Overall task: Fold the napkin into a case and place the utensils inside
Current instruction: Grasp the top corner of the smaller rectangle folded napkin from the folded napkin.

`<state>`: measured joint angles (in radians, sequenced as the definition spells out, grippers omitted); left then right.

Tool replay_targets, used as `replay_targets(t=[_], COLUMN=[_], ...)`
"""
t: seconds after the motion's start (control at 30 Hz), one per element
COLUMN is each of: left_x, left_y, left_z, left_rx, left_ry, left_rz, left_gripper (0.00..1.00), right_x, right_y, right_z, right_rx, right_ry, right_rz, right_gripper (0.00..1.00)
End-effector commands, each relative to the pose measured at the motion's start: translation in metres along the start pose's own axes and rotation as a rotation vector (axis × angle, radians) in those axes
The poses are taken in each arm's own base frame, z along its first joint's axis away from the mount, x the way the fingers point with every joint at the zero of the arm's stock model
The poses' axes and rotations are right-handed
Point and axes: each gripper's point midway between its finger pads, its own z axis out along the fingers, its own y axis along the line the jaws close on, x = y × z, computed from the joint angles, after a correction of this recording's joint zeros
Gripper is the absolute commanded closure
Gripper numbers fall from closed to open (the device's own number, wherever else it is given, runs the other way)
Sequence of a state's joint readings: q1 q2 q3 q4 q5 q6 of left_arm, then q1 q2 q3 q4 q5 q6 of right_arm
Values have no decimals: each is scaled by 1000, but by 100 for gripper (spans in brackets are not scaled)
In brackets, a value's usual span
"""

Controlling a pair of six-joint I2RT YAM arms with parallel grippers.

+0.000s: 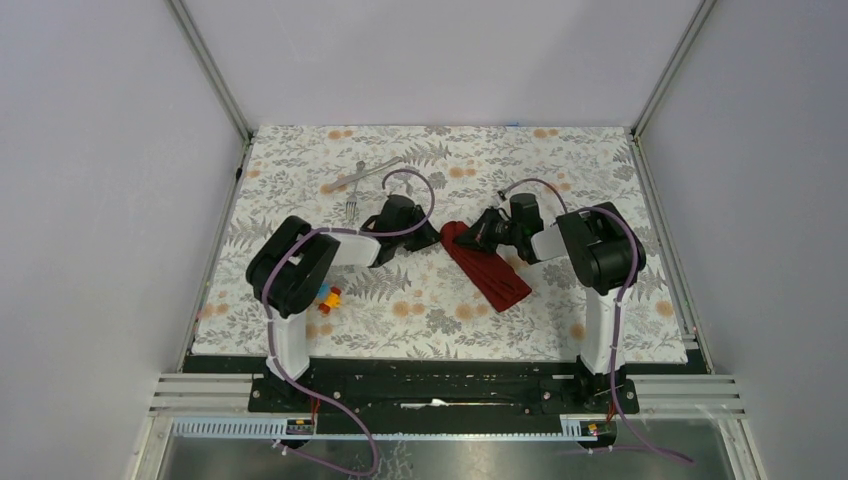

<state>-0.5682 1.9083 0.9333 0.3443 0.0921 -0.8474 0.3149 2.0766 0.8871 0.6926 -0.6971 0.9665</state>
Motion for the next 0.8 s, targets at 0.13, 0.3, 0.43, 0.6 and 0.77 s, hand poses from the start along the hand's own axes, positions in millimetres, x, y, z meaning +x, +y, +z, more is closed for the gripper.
replay_targets(t=[0.13, 0.3, 0.43, 0.6, 0.77], left_x=[26, 25, 22, 31, 56], left_y=[-15, -9, -6, -13, -31], left_z=[24, 10, -9, -31, -51], left_rx=[4, -21, -48, 2, 136], left_ry=[118, 109, 112, 155, 235], left_rz=[28, 61, 116, 114, 32], left_gripper=[76, 76, 64, 51, 47], right_x=[11, -7, -3, 14, 33], right_y=[31, 23, 23, 30, 31], right_z=[36, 12, -20, -59, -93], right_rx=[-28, 27, 132, 203, 263], right_ry=[-9, -43, -18, 31, 104], right_rz=[-84, -90, -194, -316, -486], right_gripper=[100, 93, 72, 51, 33])
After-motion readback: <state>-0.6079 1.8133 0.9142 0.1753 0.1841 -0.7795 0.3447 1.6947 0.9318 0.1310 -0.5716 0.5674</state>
